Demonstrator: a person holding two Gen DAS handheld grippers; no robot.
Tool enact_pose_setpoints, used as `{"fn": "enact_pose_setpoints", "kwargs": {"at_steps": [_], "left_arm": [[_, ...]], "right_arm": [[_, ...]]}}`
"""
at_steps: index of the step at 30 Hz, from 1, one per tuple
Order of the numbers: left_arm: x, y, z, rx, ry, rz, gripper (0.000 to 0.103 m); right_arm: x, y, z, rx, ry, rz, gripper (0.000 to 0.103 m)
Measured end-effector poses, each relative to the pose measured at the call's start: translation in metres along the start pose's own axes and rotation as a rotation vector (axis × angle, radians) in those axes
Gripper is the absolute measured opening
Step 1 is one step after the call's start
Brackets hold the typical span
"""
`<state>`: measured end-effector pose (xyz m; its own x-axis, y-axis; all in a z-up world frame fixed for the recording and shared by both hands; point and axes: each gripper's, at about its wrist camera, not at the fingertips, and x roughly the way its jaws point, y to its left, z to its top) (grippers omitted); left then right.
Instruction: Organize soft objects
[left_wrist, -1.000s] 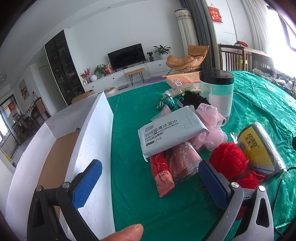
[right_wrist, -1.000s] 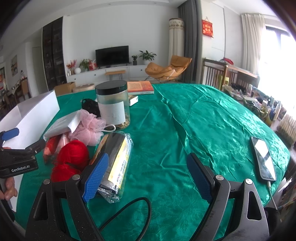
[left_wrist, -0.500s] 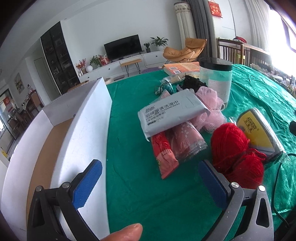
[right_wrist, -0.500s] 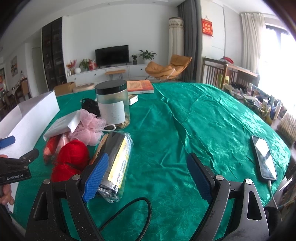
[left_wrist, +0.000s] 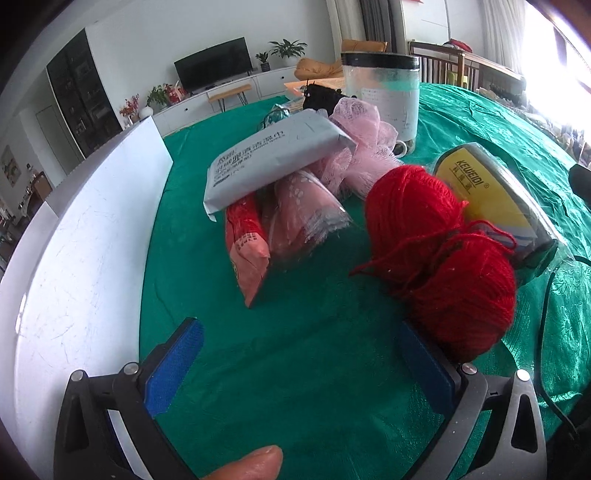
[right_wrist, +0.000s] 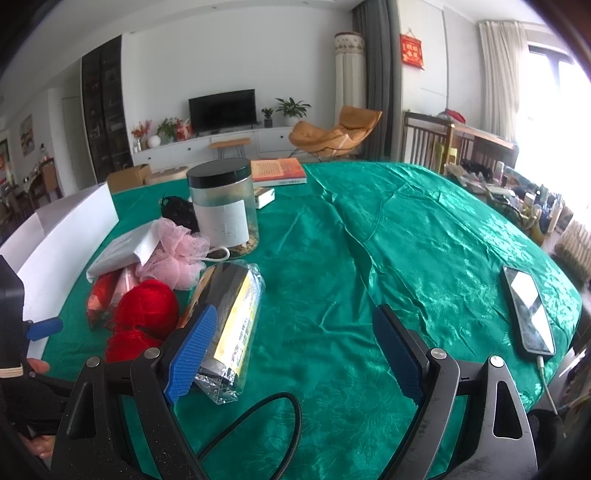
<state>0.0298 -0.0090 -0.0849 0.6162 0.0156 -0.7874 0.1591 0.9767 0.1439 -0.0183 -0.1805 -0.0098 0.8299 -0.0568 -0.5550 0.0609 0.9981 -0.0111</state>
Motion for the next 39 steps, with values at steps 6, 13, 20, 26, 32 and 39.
{"fn": "enact_pose_setpoints", "kwargs": {"at_steps": [6,13,20,26,32,39], "left_arm": [[0.008,0.009,0.000,-0.050,0.022,-0.051,0.103],[0.016,0.018,0.006,-0.116,0.058,-0.101,0.103],[0.016,0.021,0.002,-0.101,0.042,-0.113,0.103],[0.014,0.025,-0.001,-0.052,0.036,-0.155,0.103],[0.013,0.023,-0.002,-0.055,0.024,-0.154,0.103],[0.012,0.024,-0.004,-0.056,0.018,-0.154,0.103]], "right_arm": [[0.000,0.000,0.000,0.001,0.002,0.000,0.088],[0.001,-0.003,0.001,0.005,0.003,0.002,0.088],[0.004,-0.025,-0.005,0.135,0.046,0.053,0.088],[0.028,-0.009,-0.015,0.119,0.276,0.347,0.088],[0.055,0.037,-0.022,-0.136,0.454,0.349,0.088],[0.065,-0.051,-0.014,0.490,0.267,0.139,0.087]]}}
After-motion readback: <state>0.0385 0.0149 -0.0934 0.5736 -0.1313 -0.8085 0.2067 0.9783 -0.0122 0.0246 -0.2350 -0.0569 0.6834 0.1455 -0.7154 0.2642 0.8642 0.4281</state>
